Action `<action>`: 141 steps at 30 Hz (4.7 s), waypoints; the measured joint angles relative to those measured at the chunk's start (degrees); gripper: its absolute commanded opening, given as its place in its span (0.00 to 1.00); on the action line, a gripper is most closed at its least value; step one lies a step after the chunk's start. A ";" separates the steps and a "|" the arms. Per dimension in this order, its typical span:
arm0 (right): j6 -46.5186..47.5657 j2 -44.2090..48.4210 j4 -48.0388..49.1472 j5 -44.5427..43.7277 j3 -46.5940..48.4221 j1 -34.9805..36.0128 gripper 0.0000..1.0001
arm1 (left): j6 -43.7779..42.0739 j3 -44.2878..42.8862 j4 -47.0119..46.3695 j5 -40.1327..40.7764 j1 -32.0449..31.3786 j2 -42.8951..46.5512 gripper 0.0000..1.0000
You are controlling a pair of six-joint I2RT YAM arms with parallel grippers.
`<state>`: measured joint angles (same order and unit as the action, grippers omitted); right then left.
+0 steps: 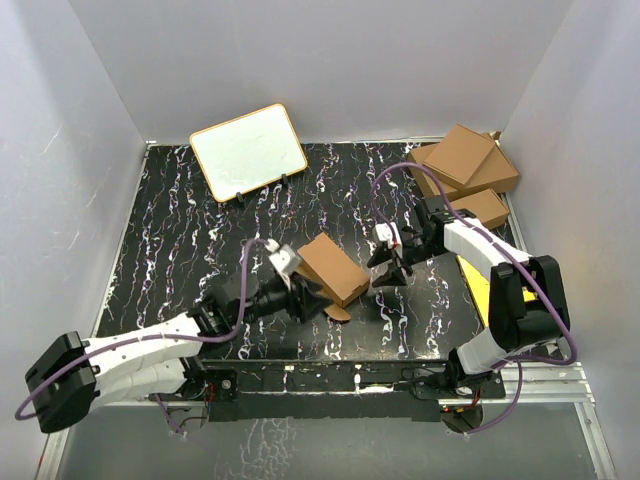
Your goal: Fold the paper box
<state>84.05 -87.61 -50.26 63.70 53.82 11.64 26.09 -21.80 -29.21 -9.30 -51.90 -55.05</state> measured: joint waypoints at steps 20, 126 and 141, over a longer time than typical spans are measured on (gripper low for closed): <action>-53.11 -3.65 18.75 1.79 3.34 -2.78 0.53 | -40.17 1.95 -14.51 10.51 -22.64 -15.91 0.53; -78.14 -17.81 32.54 1.79 1.03 -1.88 0.51 | -42.95 -1.16 -24.79 23.91 -21.00 -39.04 0.11; -78.66 -19.06 32.98 0.57 0.79 -1.86 0.46 | -37.29 -0.85 -25.05 23.47 -18.64 -38.25 0.10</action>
<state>5.39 -106.67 -17.28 64.27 54.61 9.78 -11.20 -22.65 -54.26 14.17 -70.54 -93.30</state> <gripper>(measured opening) 0.474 0.104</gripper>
